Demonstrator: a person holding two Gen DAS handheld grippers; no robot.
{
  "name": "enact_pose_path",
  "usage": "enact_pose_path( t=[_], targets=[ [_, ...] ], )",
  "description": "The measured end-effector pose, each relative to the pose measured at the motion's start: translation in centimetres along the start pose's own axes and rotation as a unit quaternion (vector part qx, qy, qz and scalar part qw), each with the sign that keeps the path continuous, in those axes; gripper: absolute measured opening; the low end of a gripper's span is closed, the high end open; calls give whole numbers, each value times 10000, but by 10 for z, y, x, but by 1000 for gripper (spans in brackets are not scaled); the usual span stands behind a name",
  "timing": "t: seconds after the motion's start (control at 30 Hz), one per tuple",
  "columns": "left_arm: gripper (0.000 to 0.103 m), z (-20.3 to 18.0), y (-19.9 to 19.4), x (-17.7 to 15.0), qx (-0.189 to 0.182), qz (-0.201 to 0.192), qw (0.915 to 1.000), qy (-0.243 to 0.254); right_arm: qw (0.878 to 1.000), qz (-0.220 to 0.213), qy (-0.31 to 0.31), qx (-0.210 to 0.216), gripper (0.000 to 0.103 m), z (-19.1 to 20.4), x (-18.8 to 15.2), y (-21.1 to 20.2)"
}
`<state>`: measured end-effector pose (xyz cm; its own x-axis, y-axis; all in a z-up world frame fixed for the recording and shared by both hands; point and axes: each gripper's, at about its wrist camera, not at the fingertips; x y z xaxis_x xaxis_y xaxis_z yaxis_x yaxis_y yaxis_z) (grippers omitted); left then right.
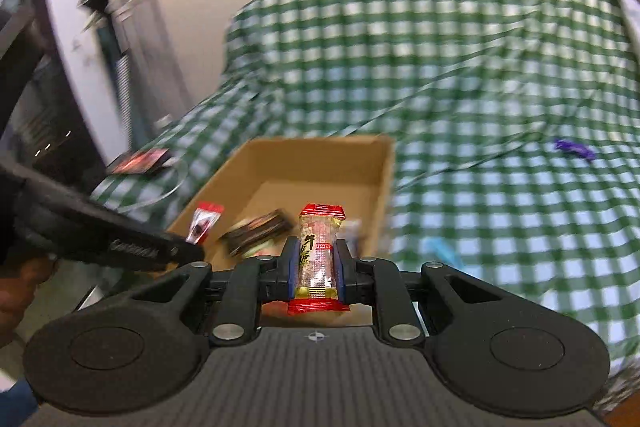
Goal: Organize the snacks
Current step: 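Carry both candies over the box and open both tools to drop them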
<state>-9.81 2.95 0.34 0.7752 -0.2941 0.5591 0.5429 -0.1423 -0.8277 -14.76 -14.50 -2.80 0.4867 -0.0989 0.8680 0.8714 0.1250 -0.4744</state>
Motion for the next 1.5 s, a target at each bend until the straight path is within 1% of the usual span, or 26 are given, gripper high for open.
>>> enact_pose_path(
  t=[0.13, 0.23, 0.4, 0.63, 0.97, 1.5],
  targets=[
    [6, 16, -15, -26, 41, -79, 9998, -157, 9992, 193, -308, 164, 18, 35, -16, -9],
    [7, 22, -23, -39, -8, -124, 9997, -211, 9983, 191, -524, 153, 18, 49, -20, -19],
    [7, 29, -35, -49, -75, -264, 9992, -284, 9973, 68, -726, 40, 19, 63, -21, -35],
    [7, 35, -43, -53, -154, -362, 9986, -362, 9946, 4, -1040, -33, 19, 79, -22, -43],
    [7, 39, -41, -53, -177, -360, 9984, -397, 9936, 37, -1127, -75, 19, 84, -22, -42],
    [7, 37, -20, -49, -168, -78, 9989, -437, 9942, 339, -1021, 17, 19, 73, -25, -23]
  ],
)
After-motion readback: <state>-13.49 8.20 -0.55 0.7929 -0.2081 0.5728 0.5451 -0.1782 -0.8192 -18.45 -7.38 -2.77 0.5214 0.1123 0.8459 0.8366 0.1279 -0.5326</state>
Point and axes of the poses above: each gripper's, at about its wrist camera, not at the fingertips, and y roughly the way its jaws point, z to its left, x to its top, and after that the axes turned 5 degrees about -y, right-handed
